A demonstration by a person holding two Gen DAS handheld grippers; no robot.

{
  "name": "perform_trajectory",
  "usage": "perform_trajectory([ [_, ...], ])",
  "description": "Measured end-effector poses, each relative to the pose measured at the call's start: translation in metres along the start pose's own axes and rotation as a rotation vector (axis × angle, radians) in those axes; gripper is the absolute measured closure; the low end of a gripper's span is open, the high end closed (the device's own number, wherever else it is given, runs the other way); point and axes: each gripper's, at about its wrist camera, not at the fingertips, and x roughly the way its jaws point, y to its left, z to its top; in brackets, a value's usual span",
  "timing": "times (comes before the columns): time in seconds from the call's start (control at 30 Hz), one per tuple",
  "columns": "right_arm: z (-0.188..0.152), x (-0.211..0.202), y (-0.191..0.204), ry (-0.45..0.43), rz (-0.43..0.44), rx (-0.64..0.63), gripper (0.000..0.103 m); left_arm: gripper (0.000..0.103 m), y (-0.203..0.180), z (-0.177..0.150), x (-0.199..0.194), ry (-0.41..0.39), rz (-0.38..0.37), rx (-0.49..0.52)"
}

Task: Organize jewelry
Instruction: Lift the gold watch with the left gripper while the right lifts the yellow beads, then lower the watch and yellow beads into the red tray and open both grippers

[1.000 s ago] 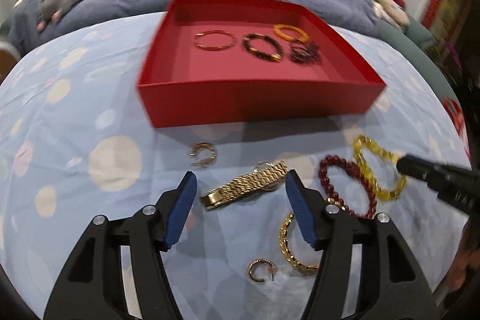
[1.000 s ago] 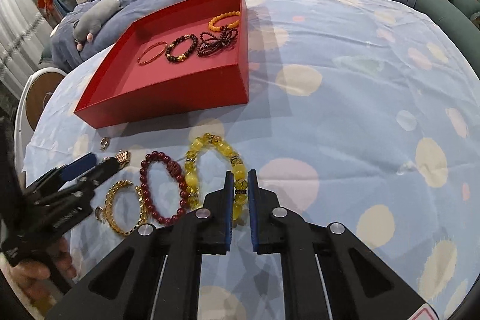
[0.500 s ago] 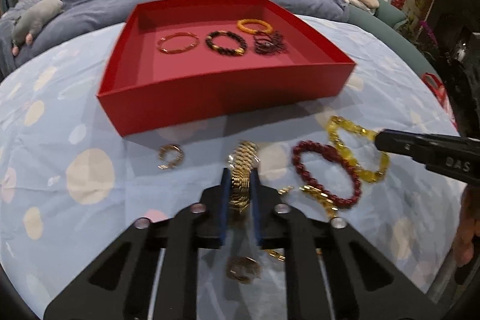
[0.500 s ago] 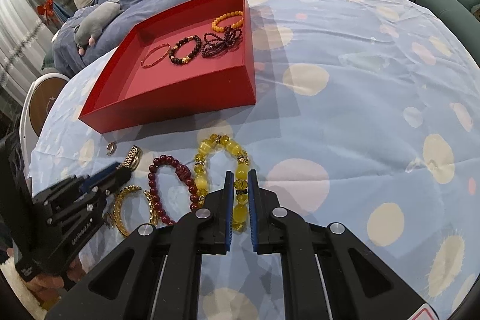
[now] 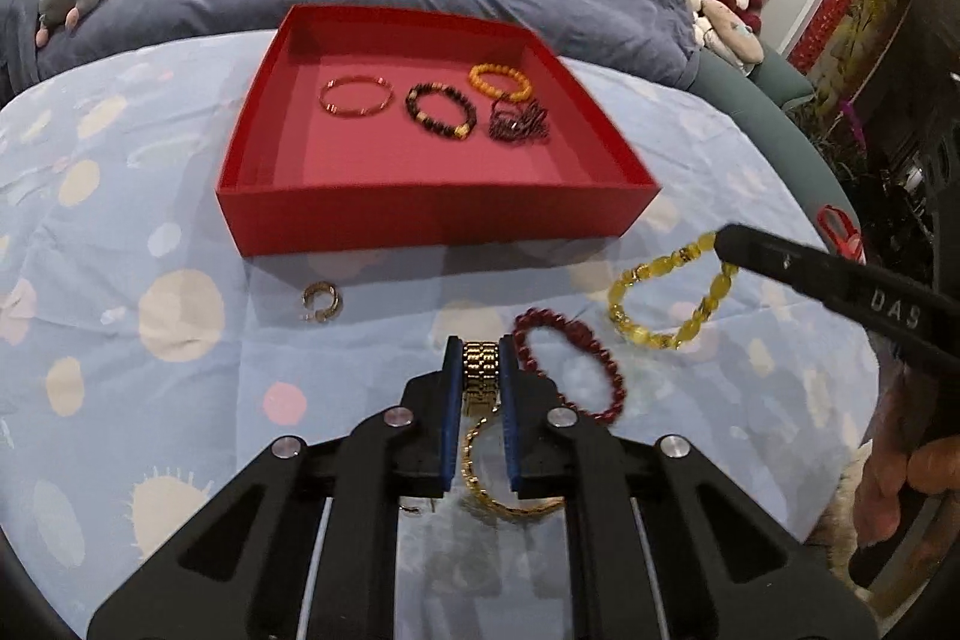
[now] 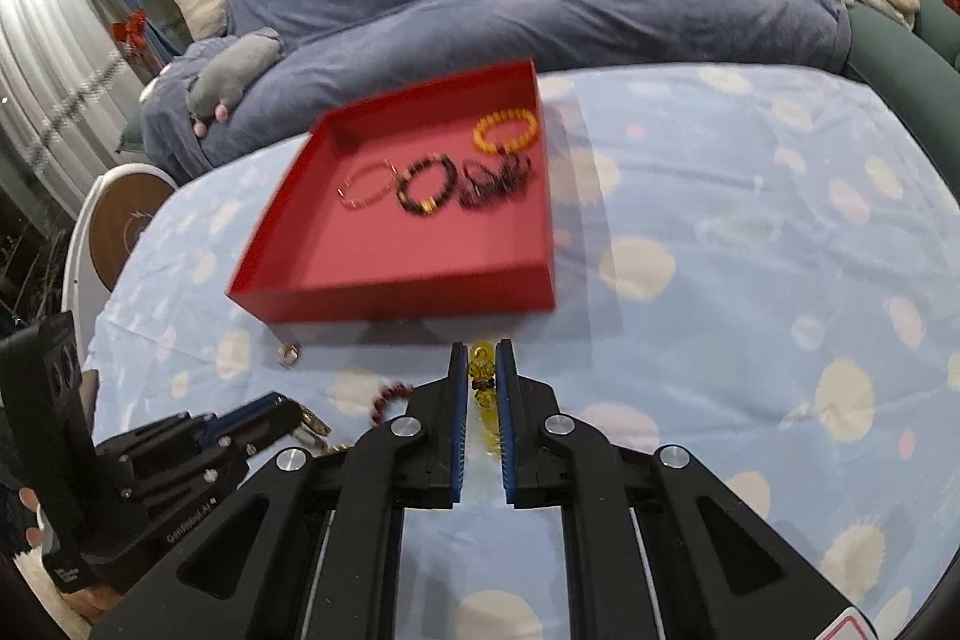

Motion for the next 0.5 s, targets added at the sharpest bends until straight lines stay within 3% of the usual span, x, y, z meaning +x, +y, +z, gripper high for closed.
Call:
perform_trajectory([
  [0.23,0.038,-0.022,0.014,-0.055,0.027,-0.050,0.094,0.092,-0.013,0.035,-0.029,-0.043,-0.018,0.029],
  [0.5,0.101,-0.010,0.038,-0.101,0.109,-0.100,0.094,0.092,-0.015,0.109,-0.038,-0.144,-0.016,0.083],
])
